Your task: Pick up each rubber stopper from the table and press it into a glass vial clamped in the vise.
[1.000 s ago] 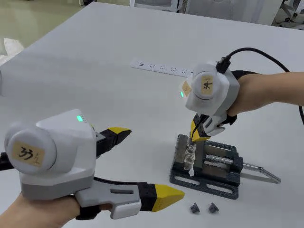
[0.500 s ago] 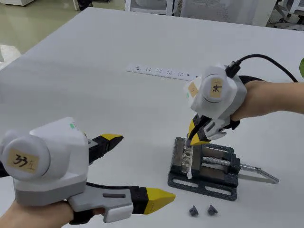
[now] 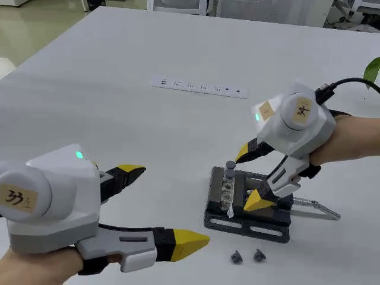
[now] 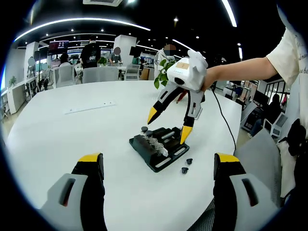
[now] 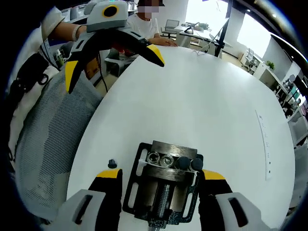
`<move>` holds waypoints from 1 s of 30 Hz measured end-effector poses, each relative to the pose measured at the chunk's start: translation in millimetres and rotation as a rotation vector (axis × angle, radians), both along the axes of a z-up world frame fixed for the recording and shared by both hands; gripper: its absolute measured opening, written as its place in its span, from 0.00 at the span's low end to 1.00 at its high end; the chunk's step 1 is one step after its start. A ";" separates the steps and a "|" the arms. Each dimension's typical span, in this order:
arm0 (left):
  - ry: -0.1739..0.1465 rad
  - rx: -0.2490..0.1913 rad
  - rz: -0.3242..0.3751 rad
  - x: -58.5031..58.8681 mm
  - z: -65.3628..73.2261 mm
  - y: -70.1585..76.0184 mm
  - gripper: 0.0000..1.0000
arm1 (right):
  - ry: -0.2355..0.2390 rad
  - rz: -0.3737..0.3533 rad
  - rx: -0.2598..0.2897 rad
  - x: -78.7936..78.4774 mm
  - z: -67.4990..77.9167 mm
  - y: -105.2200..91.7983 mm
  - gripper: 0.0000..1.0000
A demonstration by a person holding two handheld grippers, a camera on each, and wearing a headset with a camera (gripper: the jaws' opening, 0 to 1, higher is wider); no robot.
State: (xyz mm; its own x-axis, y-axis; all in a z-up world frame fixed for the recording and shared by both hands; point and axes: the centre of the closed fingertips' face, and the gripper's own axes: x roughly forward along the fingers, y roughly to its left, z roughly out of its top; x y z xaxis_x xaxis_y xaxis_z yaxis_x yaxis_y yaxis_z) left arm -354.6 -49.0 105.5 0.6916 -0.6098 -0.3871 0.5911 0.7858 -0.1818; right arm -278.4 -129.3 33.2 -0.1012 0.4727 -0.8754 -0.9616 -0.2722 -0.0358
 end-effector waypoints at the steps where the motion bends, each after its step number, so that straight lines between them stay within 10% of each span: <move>1: 0.000 0.003 -0.001 0.3 0.4 0.4 0.94 | -0.003 -0.017 0.004 -0.1 -1.4 -1.4 0.67; 12: -0.020 0.012 -0.024 1.1 0.8 -0.7 0.98 | 0.004 -0.090 0.058 -14.7 -4.3 -14.7 0.90; 30: -0.038 0.014 -0.026 -2.1 1.9 3.0 0.99 | 0.048 -0.199 0.092 -43.8 -11.1 -42.8 0.82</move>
State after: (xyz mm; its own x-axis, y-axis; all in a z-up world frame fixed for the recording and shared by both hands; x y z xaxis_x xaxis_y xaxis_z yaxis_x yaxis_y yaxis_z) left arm -356.7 -46.0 107.4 0.6903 -0.6221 -0.3694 0.6175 0.7727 -0.1474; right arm -322.1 -172.1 22.1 -0.0386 0.5655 -0.8238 -0.9972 -0.0747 -0.0045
